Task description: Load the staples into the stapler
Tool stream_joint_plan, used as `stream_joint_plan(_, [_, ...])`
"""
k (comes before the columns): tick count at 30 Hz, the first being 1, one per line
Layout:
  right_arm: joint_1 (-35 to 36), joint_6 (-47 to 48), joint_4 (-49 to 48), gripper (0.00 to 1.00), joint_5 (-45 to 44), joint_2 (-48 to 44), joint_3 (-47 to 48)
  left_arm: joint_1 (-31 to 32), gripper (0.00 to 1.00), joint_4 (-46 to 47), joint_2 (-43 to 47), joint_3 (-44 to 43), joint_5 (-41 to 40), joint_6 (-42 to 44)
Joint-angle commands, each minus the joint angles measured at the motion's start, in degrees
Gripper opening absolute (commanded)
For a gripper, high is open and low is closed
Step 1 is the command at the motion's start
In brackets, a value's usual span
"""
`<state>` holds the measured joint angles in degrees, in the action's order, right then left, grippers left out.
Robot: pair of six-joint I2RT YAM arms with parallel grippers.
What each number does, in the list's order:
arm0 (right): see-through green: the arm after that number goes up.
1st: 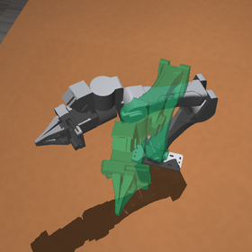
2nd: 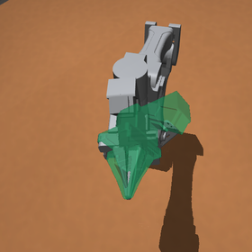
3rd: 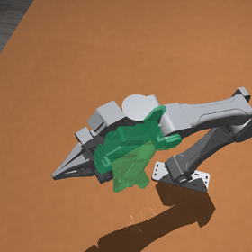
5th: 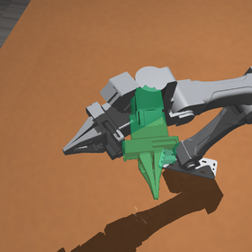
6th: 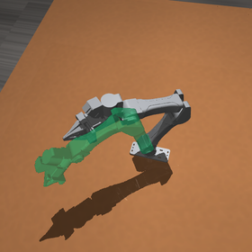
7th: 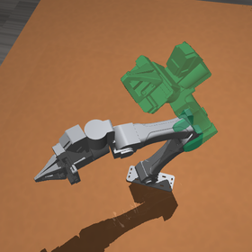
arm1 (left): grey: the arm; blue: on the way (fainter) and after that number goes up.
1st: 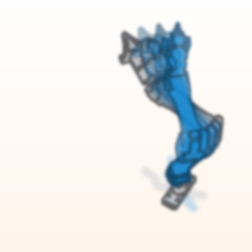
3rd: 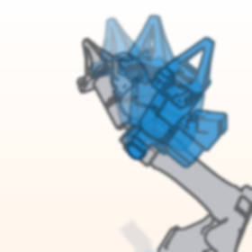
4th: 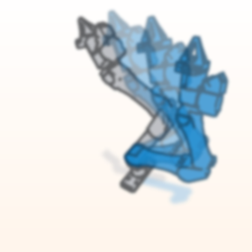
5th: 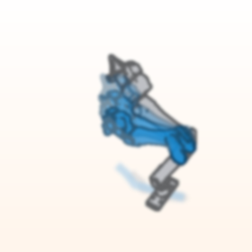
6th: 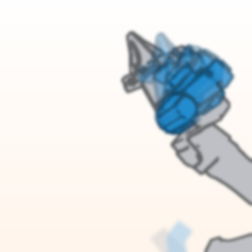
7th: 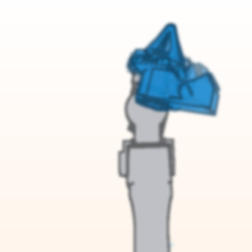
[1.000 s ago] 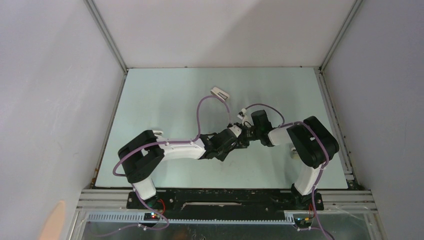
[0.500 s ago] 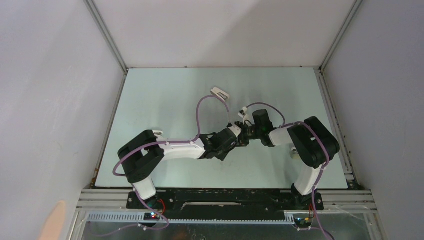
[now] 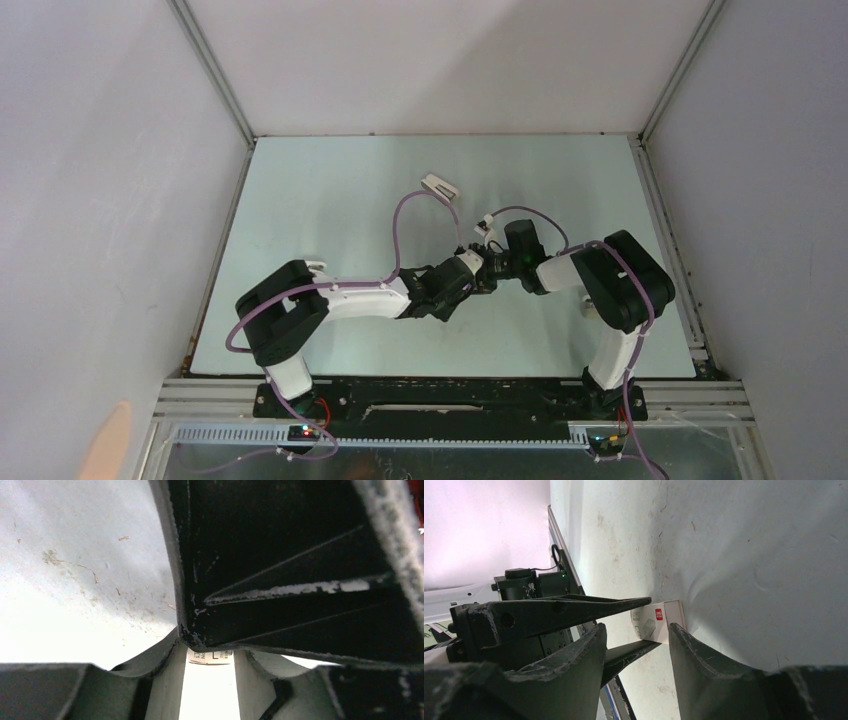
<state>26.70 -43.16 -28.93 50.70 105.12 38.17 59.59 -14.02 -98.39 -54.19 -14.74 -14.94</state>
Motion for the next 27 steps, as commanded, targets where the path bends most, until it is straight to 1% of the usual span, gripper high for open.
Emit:
stream_joint_plan(1, [0.34, -0.09, -2.31, 0.51, 2.04, 0.62, 0.15, 0.00, 0.41, 1.77, -0.05, 1.15, 1.22, 1.35])
stream_joint_plan(20, [-0.70, 1.56, 0.31, 0.51, -0.69, -0.99, 0.06, 0.00, 0.40, 1.58, 1.09, 2.45, 0.94, 3.15])
stream_joint_plan(27, [-0.39, 1.39, -0.62, 0.51, 0.07, -0.64, 0.06, 0.00, 0.40, 1.88, 1.12, 2.60, 1.61, 3.48])
